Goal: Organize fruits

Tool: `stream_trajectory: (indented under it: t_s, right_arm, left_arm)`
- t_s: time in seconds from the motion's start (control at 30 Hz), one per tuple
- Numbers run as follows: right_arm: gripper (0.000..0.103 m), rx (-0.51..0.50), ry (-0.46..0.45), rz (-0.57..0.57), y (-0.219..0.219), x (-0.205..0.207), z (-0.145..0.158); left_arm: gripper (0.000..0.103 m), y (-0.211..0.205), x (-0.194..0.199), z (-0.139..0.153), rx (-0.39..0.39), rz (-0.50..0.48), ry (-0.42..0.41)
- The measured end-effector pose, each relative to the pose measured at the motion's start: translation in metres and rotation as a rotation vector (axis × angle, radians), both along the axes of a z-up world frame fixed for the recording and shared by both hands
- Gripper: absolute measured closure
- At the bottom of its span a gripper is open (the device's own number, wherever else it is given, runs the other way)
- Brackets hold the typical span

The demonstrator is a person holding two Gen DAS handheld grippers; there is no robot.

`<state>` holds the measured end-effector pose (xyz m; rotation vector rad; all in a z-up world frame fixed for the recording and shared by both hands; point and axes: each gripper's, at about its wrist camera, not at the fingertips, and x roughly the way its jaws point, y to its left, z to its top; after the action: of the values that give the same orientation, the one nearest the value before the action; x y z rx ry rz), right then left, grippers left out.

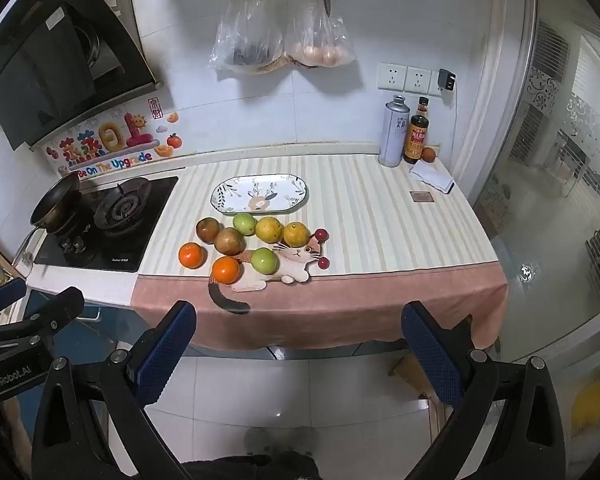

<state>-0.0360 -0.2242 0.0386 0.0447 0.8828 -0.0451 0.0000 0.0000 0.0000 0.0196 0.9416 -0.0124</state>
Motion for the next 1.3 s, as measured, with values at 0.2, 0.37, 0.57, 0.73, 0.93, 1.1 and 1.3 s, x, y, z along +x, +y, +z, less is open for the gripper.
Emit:
stream_trajectory:
  t_s: [0.2,0.37,0.57,0.73,0.93,1.1,1.3]
  right_arm:
    - [0.000,-0.002,-0.001,0.002,0.0012,-0.0001,0.0004]
    - [0.000,-0.002,0.003,0.005,-0.0015,-0.0009,0.0053]
    - [0.000,-0.010,0.006,0.007,0.0042,0.0009,-0.0010]
    - [0.000,-0.008,0.004,0.008,0.0046,-0.0009,-0.0015]
    - [0.000,-0.008,0.004,0.008,0.0043,-0.0004,-0.0007]
    - [0.000,-0.006,0.003,0.009,0.0044,-0.0011,-0.0004]
    - [0.000,-0.007,0.005,0.010,0.0058,-0.0003,0.0004]
  left_arm:
    - [0.000,-0.0002,0.0000,0.0000,-0.004,0.001,-0.004]
    - [0.000,-0.0002,0.0000,-0.0004,-0.004,-0.003,-0.002]
    - [0.000,0.0009,-0.0024,0.0077,-0.005,-0.006,0.007]
    - [0.000,-0.0012,-0.0030,0.0065,-0.003,-0.003,0.003]
    - [0.000,-0.0044,0.0026,0.0060,0.000,-0.004,0.003]
    - [0.000,-0.0045,0.0033,0.0041,0.002,-0.004,0.001]
    - [0.000,-0.0044,0.0037,0.0040,0.000,-0.005,-0.001]
